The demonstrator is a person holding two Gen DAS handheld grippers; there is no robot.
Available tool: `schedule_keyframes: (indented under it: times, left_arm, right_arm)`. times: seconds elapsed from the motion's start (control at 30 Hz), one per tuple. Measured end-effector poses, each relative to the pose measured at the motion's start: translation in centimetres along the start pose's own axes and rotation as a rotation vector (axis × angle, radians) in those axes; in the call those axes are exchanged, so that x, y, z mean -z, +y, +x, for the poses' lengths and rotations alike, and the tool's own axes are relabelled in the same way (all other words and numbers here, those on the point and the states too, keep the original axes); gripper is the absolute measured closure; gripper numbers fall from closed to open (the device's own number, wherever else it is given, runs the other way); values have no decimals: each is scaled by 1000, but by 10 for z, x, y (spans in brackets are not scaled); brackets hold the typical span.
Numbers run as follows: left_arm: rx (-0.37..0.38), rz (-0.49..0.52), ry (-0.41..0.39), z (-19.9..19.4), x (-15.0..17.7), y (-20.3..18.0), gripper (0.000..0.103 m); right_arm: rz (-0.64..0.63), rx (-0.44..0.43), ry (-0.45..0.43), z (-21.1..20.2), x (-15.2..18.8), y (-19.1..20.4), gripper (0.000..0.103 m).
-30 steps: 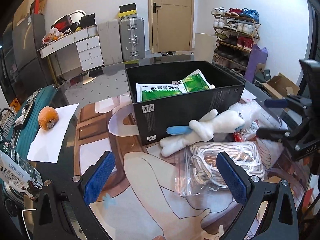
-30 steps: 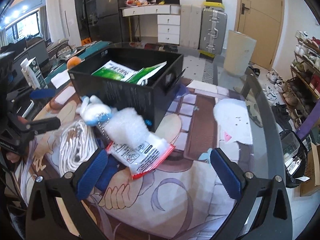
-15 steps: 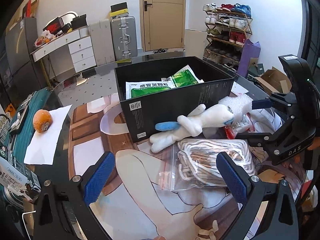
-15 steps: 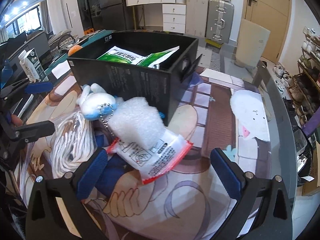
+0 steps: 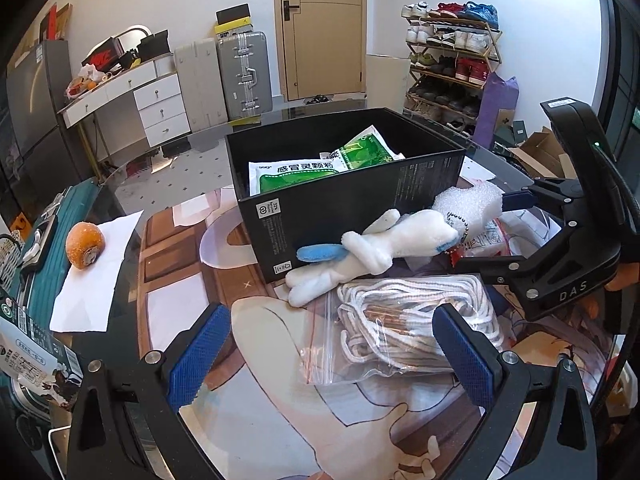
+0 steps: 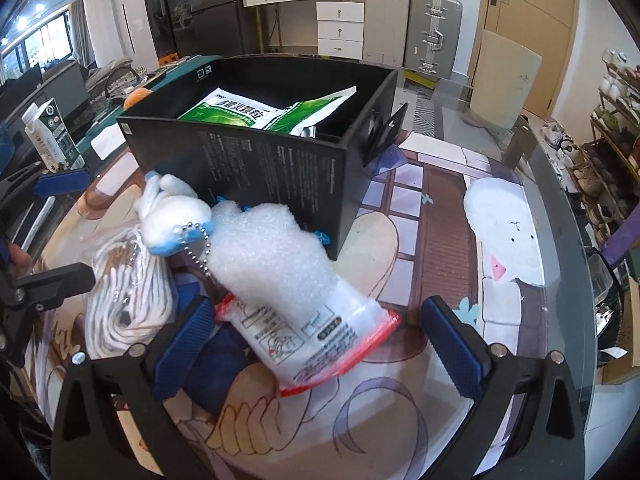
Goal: Organize soft objects
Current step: 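Grasp the red-edged white zip bag with the right gripper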
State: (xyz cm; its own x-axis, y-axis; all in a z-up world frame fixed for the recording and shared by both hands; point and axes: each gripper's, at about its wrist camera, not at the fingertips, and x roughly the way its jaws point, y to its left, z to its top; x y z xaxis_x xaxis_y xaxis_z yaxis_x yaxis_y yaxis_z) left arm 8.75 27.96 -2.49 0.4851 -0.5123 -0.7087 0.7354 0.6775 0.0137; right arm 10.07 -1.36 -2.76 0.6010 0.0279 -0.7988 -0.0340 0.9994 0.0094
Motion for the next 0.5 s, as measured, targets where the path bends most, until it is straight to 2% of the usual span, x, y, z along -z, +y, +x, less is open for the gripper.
schedule_keyframes:
  times: [0.2, 0.3, 0.5]
  left_arm:
    - [-2, -1, 1, 0, 1, 0, 0]
    - [-2, 4, 2, 0, 1, 0, 0]
    - [0, 5, 4, 0, 1, -1, 0]
  right_arm:
    - [-15, 1, 11, 1, 0, 0, 0]
    - [-34, -11, 20, 1, 3, 2, 7]
    - [-46, -21, 9, -1, 4, 3, 8]
